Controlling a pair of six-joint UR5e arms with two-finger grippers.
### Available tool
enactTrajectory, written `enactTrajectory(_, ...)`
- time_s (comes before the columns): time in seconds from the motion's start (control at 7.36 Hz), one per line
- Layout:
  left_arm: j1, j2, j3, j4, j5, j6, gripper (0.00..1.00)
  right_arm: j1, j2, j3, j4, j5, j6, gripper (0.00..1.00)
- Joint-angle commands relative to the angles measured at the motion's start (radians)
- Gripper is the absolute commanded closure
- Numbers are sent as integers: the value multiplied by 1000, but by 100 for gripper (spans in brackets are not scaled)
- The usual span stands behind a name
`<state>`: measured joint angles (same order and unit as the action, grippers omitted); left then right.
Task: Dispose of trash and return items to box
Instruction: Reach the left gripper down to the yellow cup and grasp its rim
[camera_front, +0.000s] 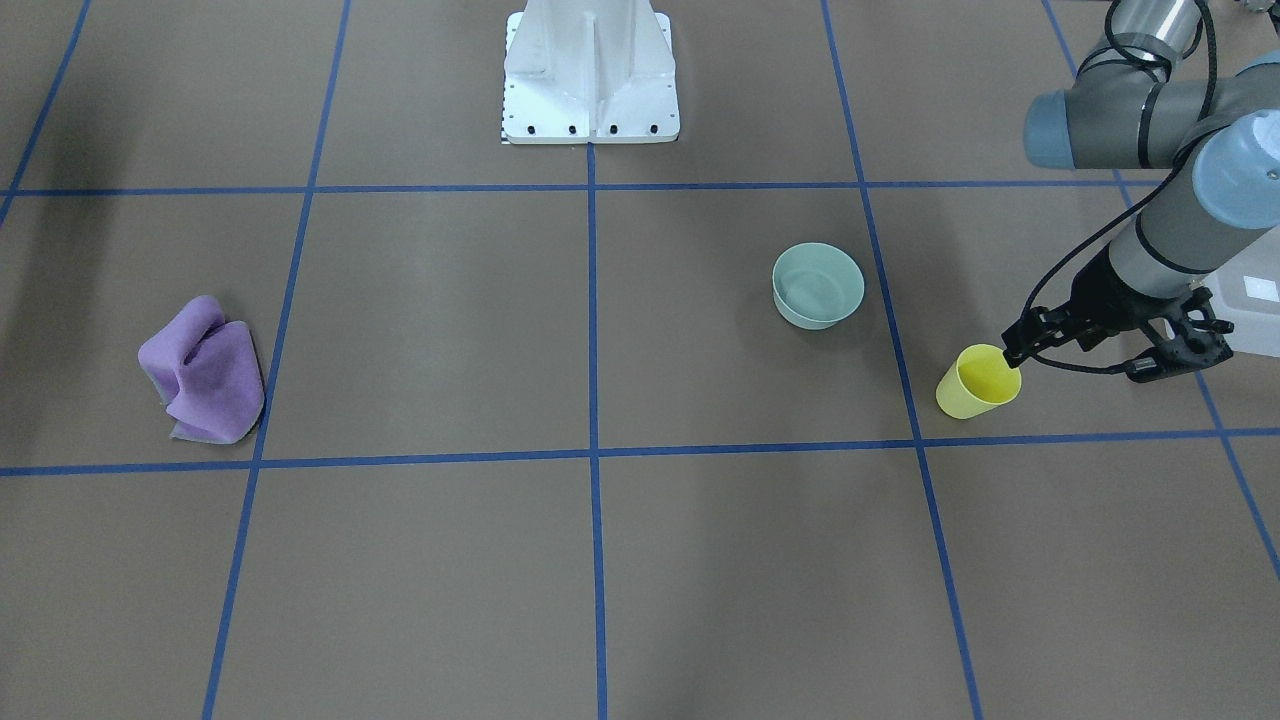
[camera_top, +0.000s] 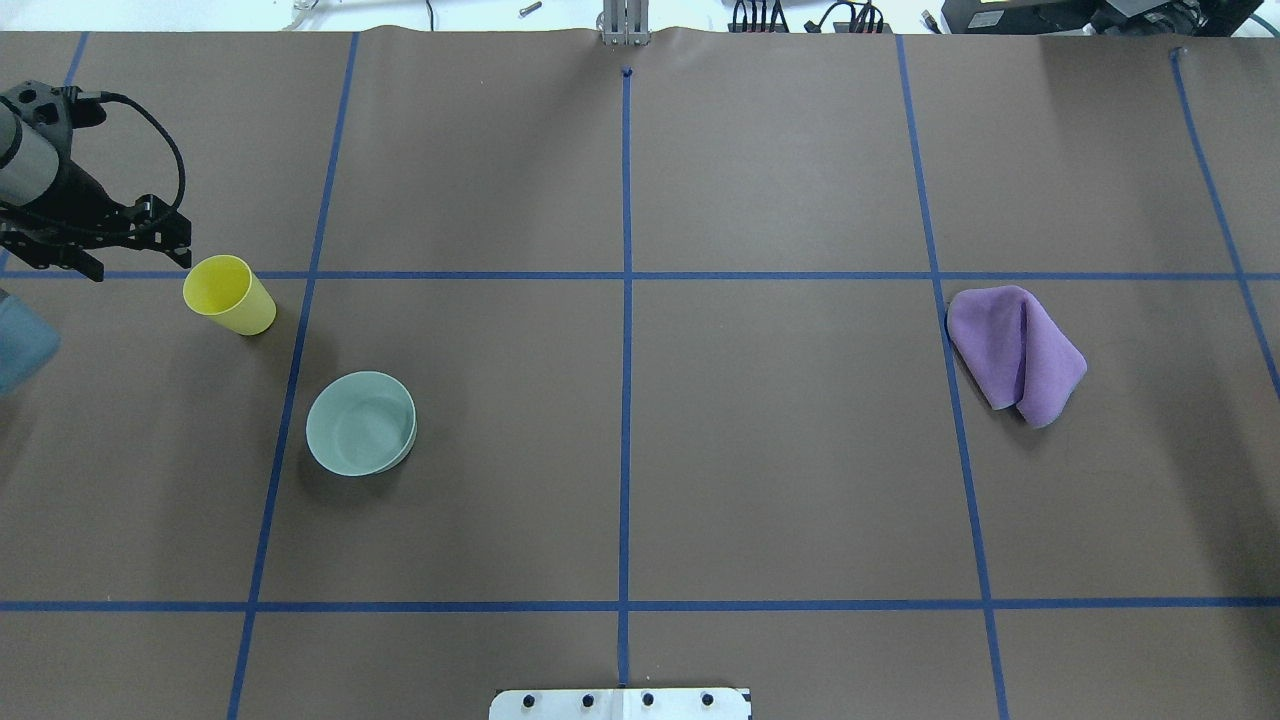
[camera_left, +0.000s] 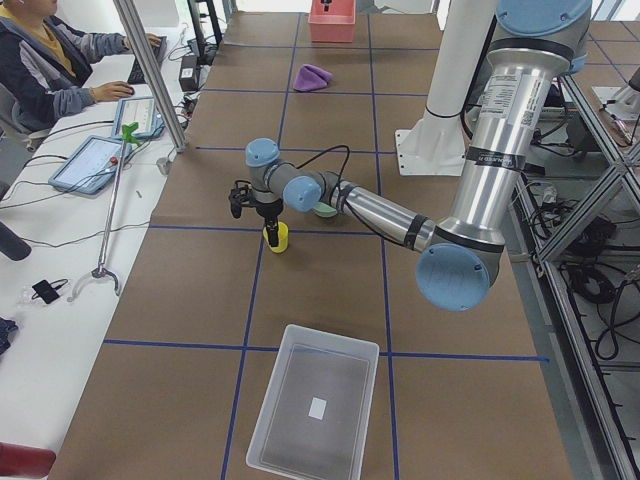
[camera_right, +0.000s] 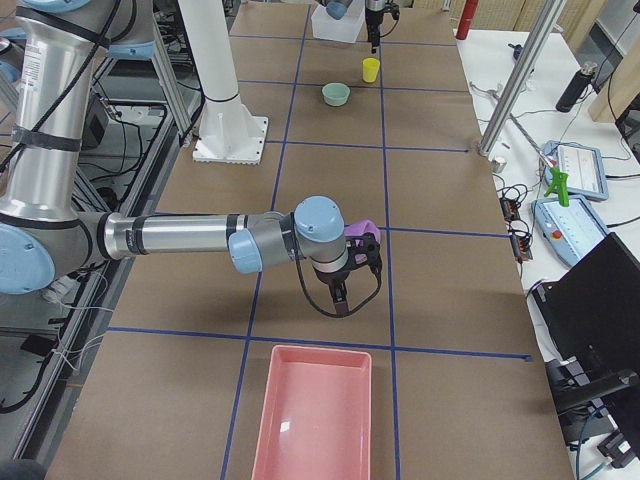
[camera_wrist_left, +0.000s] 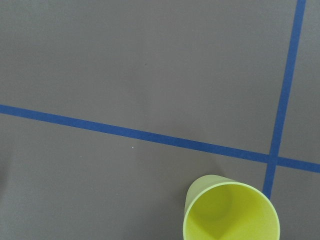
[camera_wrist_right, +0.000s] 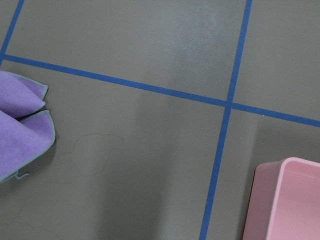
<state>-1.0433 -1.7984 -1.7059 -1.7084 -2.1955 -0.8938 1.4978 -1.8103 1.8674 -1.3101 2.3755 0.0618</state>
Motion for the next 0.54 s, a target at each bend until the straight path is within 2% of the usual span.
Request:
enactTrajectory(0.0, 2, 5, 2, 0, -3, -1, 2, -2, -1, -1, 0, 1, 1, 0)
enactTrajectory(0.41, 9, 7, 61, -54, -7, -2, 2, -2, -6, -1, 0, 4, 1, 0)
